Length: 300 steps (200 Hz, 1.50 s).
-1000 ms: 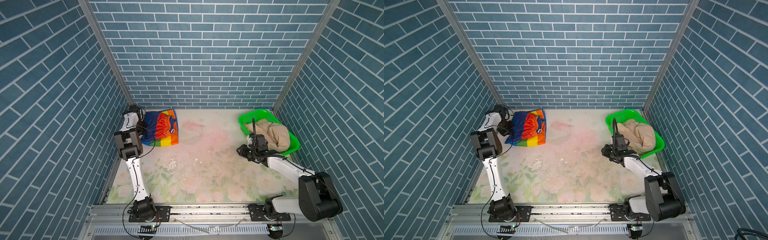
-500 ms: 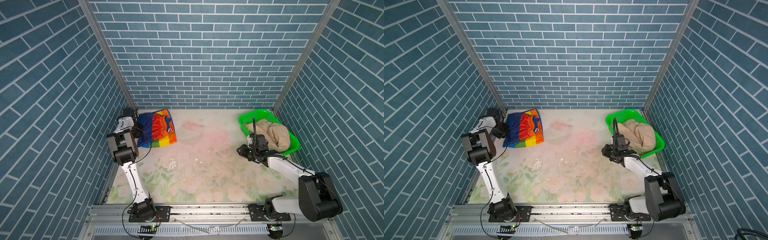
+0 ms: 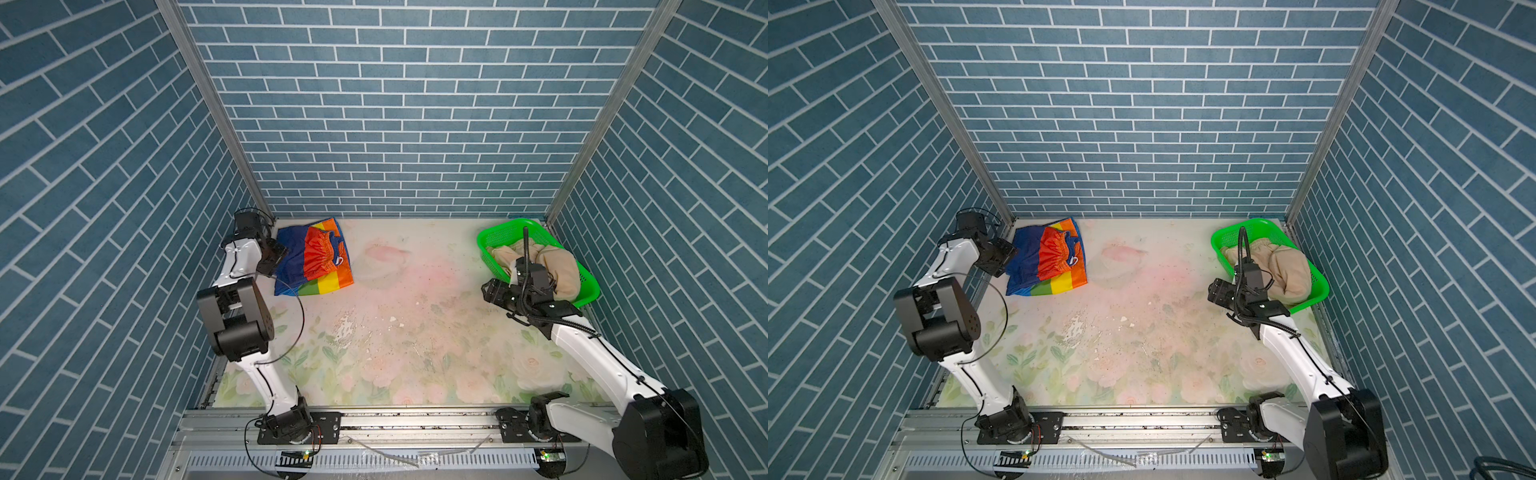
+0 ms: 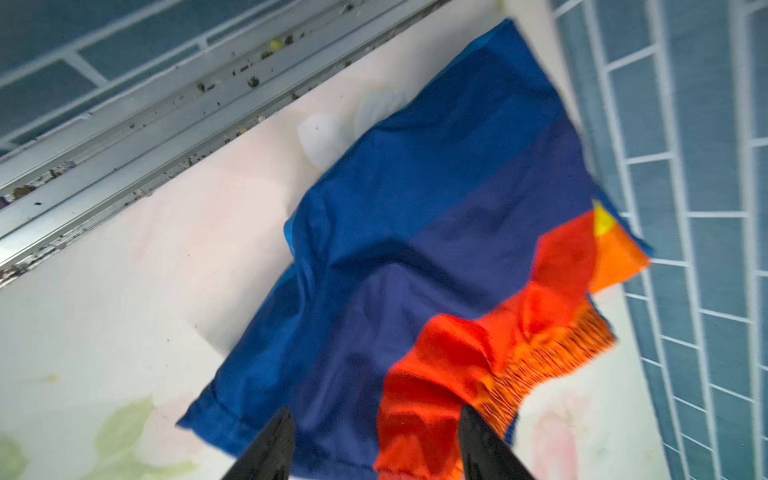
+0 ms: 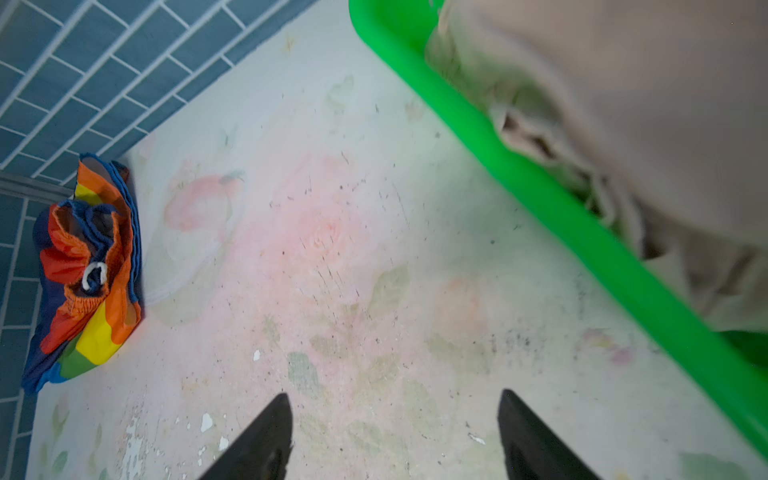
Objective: Fold and stack the shorts
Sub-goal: 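Grasp the beige trousers in the basket with the right gripper and lift them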
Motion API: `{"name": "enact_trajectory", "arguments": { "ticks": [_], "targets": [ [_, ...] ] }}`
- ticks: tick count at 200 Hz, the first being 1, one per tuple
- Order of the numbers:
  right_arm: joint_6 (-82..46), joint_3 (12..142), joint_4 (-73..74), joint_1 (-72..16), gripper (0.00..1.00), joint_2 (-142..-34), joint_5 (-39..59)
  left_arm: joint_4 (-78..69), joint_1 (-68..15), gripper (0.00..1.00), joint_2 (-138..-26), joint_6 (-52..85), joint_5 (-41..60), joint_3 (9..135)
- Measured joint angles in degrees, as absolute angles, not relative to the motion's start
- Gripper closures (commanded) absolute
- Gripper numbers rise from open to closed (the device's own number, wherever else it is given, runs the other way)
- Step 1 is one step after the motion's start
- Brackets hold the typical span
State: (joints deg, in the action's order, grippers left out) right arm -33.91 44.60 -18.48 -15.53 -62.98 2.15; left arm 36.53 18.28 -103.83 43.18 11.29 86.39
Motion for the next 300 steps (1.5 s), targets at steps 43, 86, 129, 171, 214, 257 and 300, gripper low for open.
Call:
{"name": "enact_trajectory", "arguments": {
  "ticks": [43, 86, 129, 171, 214, 257, 300],
  "targets": [
    [-29.0, 55.3, -29.0, -11.4, 0.05, -59.1, -11.7, 32.4, 10.7, 0.28, -84.2, 43.0, 11.6, 73.6],
    [-27.0, 57.0, -32.8, 1.7, 0.07, -67.3, -10.5, 31.8, -4.7, 0.17, -73.2, 37.6, 10.0, 72.7],
    [-27.9, 57.0, -30.3, 9.2, 0.11, -78.3, -2.1, 24.5, -8.4, 0.01, -61.1, 32.2, 11.7, 70.3],
    [-28.8, 57.6, -26.1, 10.8, 0.2, -86.6, 2.3, 10.2, -7.8, 0.01, -50.5, 33.0, 14.6, 56.1],
    [-29.9, 59.2, -21.7, 10.9, 1.0, -94.3, 7.0, 9.0, -7.5, 0.0, -47.4, 32.3, 13.8, 54.1],
    [-30.5, 68.7, -22.9, 8.7, 1.0, -89.0, 5.3, 9.9, -7.4, 0.0, -46.2, 31.6, 13.8, 54.5],
    [-22.3, 87.5, -23.8, -7.5, 1.0, -77.7, -5.2, 9.5, -7.4, 0.0, -47.4, 31.8, 15.9, 54.3]
  ]
}}
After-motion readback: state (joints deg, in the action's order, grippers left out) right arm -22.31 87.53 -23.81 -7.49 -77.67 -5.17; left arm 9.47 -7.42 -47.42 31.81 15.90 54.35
